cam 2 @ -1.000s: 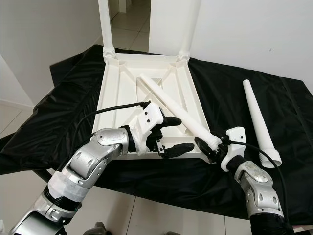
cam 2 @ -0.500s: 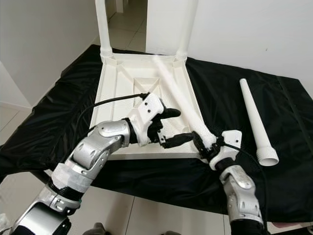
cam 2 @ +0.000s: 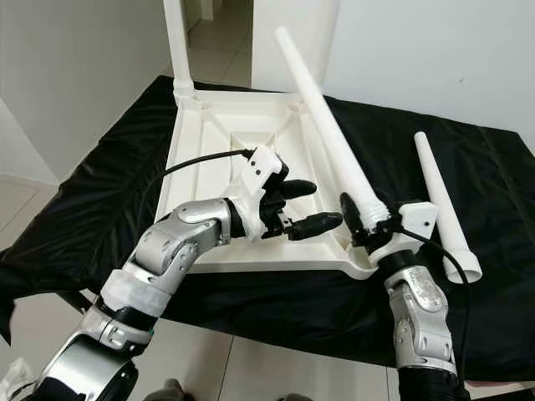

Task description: Building children table

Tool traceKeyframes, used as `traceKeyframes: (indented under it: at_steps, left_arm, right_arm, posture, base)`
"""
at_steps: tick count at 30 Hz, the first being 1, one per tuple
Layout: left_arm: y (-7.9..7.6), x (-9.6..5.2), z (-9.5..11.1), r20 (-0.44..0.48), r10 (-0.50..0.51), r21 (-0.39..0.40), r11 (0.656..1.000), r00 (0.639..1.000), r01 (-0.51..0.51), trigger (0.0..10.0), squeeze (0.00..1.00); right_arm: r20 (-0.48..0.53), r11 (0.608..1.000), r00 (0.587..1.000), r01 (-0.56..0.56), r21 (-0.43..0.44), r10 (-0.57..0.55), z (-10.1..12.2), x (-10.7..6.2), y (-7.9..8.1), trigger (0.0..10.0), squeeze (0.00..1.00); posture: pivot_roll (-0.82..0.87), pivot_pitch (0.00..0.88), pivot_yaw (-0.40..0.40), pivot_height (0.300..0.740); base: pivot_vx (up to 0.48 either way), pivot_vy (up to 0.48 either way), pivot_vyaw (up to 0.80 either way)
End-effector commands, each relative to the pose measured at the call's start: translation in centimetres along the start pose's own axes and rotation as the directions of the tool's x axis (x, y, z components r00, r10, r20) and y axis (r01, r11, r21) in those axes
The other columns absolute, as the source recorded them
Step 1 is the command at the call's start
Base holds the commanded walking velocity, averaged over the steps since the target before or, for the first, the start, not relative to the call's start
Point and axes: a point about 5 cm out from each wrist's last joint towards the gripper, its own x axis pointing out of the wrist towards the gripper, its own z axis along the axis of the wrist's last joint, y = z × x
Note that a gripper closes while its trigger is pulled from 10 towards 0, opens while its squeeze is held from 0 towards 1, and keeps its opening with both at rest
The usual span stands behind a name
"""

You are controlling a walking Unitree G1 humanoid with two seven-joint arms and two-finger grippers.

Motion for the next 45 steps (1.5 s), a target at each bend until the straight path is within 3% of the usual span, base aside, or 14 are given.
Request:
traceKeyframes:
  at_steps: [1, 2, 3, 6, 7, 9, 10, 11, 12, 16, 18, 22, 35, 45]
  left_arm:
    - [1.3, 0.3, 0.4, -0.004, 0.084, -0.072, 0.994, 0.996, -0.084, 10.0, 1.0]
    - [1.3, 0.3, 0.4, -0.004, 0.084, -0.072, 0.994, 0.996, -0.084, 10.0, 1.0]
    - [2.4, 0.6, 0.4, -0.032, 0.148, -0.119, 0.981, 0.988, -0.151, 10.0, 0.07]
    - [2.4, 0.6, 0.4, -0.032, 0.148, -0.119, 0.981, 0.988, -0.151, 10.0, 0.07]
    - [3.3, 0.9, 0.5, -0.048, 0.198, -0.165, 0.965, 0.979, -0.204, 10.0, 0.0]
    - [3.3, 0.9, 0.5, -0.048, 0.198, -0.165, 0.965, 0.979, -0.204, 10.0, 0.0]
    - [4.0, 1.3, 0.8, -0.051, 0.229, -0.217, 0.947, 0.972, -0.235, 10.0, 0.0]
    - [4.0, 1.3, 0.8, -0.051, 0.229, -0.217, 0.947, 0.972, -0.235, 10.0, 0.0]
    - [4.5, 2.5, 2.2, -0.017, 0.229, -0.341, 0.914, 0.973, -0.221, 10.0, 0.0]
    - [4.5, 2.8, 2.6, -0.008, 0.222, -0.371, 0.905, 0.975, -0.209, 10.0, 0.0]
    - [4.5, 3.6, 3.4, 0.023, 0.212, -0.458, 0.871, 0.977, -0.179, 10.0, 0.0]
    - [4.4, 4.3, 4.3, 0.052, 0.194, -0.534, 0.834, 0.98, -0.137, 10.0, 0.0]
    - [4.7, 5.4, 4.9, 0.021, 0.225, -0.59, 0.789, 0.974, -0.17, 10.0, 0.0]
    - [6.4, 4.7, 6.3, 0.029, 0.37, -0.643, 0.718, 0.928, -0.267, 10.0, 0.0]
  right_arm:
    - [0.061, 1.0, 0.998, -0.008, 0.008, 0.008, 0.8, 0.0, 0.6, 10.0, 0.0]
    - [0.061, 1.0, 0.998, -0.008, 0.008, 0.008, 0.8, 0.0, 0.6, 10.0, 0.0]
    - [0.068, 1.0, 0.998, -0.018, 0.016, 0.017, 0.8, -0.1, 0.9, 10.0, 0.0]
    - [0.068, 1.0, 0.998, -0.018, 0.016, 0.017, 0.8, -0.1, 0.9, 10.0, 0.0]
    - [0.073, 1.0, 0.997, -0.021, 0.017, 0.02, 0.8, -0.2, 1.2, 10.0, 0.0]
    - [0.073, 1.0, 0.997, -0.021, 0.017, 0.02, 0.8, -0.2, 1.2, 10.0, 0.0]
    - [0.076, 0.999, 0.997, -0.023, 0.022, 0.021, 0.8, -0.3, 1.3, 10.0, 0.0]
    - [0.076, 0.999, 0.997, -0.023, 0.022, 0.021, 0.8, -0.3, 1.3, 10.0, 0.0]
    - [0.082, 0.999, 0.996, -0.028, 0.024, 0.026, 0.8, -0.2, 1.8, 10.0, 0.0]
    - [0.083, 0.999, 0.996, -0.03, 0.023, 0.028, 0.8, -0.1, 2.0, 10.0, 0.0]
    - [0.078, 0.999, 0.996, -0.046, 0.007, 0.045, 0.6, -0.1, 2.3, 10.0, 0.0]
    - [0.071, 0.998, 0.996, -0.063, 0.008, 0.062, 0.5, -0.1, 2.6, 10.0, 0.0]
    - [0.053, 0.994, 0.993, -0.108, 0.006, 0.108, 0.2, -0.5, 3.4, 10.0, 0.0]
    - [0.025, 0.987, 0.986, -0.163, 0.003, 0.163, -0.3, -1.2, 4.4, 10.0, 0.0]
  posture:
    - [-0.02, 0.0, 0.007, 0.74]
    - [-0.02, 0.0, 0.007, 0.74]
    - [-0.03, 0.0, 0.015, 0.74]
    - [-0.03, 0.0, 0.015, 0.74]
    - [-0.04, 0.0, 0.02, 0.74]
    - [-0.04, 0.0, 0.02, 0.74]
    - [-0.04, 0.0, 0.028, 0.74]
    - [-0.04, 0.0, 0.028, 0.74]
    - [-0.05, 0.0, 0.033, 0.74]
    - [-0.05, 0.0, 0.033, 0.74]
    - [-0.06, 0.0, 0.039, 0.74]
    - [-0.06, 0.0, 0.041, 0.74]
    - [-0.08, 0.0, 0.064, 0.74]
    - [-0.08, 0.0, 0.071, 0.74]
  base:
    - [0.0, 0.0, 0.0]
    - [0.0, 0.0, 0.0]
    - [0.0, 0.0, 0.0]
    - [0.0, 0.0, 0.0]
    - [0.0, 0.0, 0.0]
    - [0.0, 0.0, 0.0]
    - [0.0, 0.0, 0.0]
    - [0.0, 0.0, 0.0]
    - [0.0, 0.0, 0.0]
    - [0.0, 0.0, 0.0]
    - [0.0, 0.0, 0.0]
    - [0.0, 0.0, 0.0]
    - [0.0, 0.0, 0.0]
    - [0.0, 0.0, 0.0]
